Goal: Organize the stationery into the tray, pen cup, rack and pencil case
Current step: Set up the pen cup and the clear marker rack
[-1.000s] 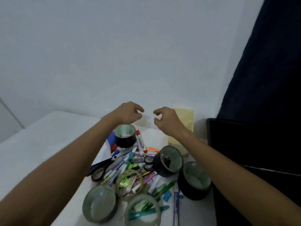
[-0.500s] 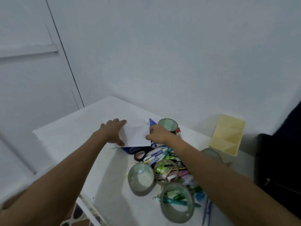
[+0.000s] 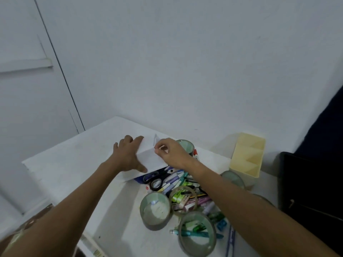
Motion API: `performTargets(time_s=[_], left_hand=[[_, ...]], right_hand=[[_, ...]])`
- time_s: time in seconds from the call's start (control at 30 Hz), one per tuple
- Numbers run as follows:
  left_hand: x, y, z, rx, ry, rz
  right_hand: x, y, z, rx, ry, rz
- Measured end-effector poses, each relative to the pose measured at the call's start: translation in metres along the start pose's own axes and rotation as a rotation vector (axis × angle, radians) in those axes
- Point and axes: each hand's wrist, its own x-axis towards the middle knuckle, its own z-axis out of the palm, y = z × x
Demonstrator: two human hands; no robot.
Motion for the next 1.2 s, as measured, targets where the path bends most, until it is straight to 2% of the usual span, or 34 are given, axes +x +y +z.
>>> performTargets(time_s=[0.1,0.17,0.2,0.27,0.37,0.47,0.6,0.7,0.8,0.9,1.07,1.2], left_hand=[[0.011,0.006,-0.04,-0.323,0.084,0.026],[0.013,0.016,-0.072,-0.588,0.107,0.077],[0.013,0.024,-0.085,-0.726,0.072,0.102],[0.015,0.037,-0.102,-0.957,-0.082,0.184],[0.025,0.058,-0.103,-1.18,-0.25,0.286],[0.04,0.087,-0.09,-1.304,-0.253,0.304],[0.051,0.125,-0.077,-1.233,-0.145,0.27],[0.053,0.155,-0.072,-1.106,-0.163,0.261],[0.055,0.175,-0.08,-1.17,-0.166,0.233],[0.055,0.18,-0.1,-1.14,-0.045,0.264],[0.051,0.19,-0.117,-0.718,-0.191,0.327],[0.045,0.191,-0.11,-0.697,-0.214,0.325]], right_hand=[[-0.003,-0.015,-0.021,0.062,0.256,-0.068],[-0.008,-0.027,-0.045,0.2,0.386,-0.023],[-0.012,-0.033,-0.059,0.298,0.386,0.017],[-0.018,-0.042,-0.084,0.458,0.281,0.055],[-0.028,-0.041,-0.111,0.522,0.18,0.026],[-0.037,-0.027,-0.134,0.51,0.269,0.017],[-0.047,-0.002,-0.158,0.434,0.421,0.051],[-0.048,0.016,-0.17,0.341,0.57,0.07],[-0.047,0.025,-0.185,0.148,0.661,0.033],[-0.045,0.026,-0.198,-0.158,0.626,-0.046],[-0.039,0.015,-0.205,-0.444,0.472,-0.156],[-0.037,0.009,-0.202,-0.524,0.449,-0.224]])
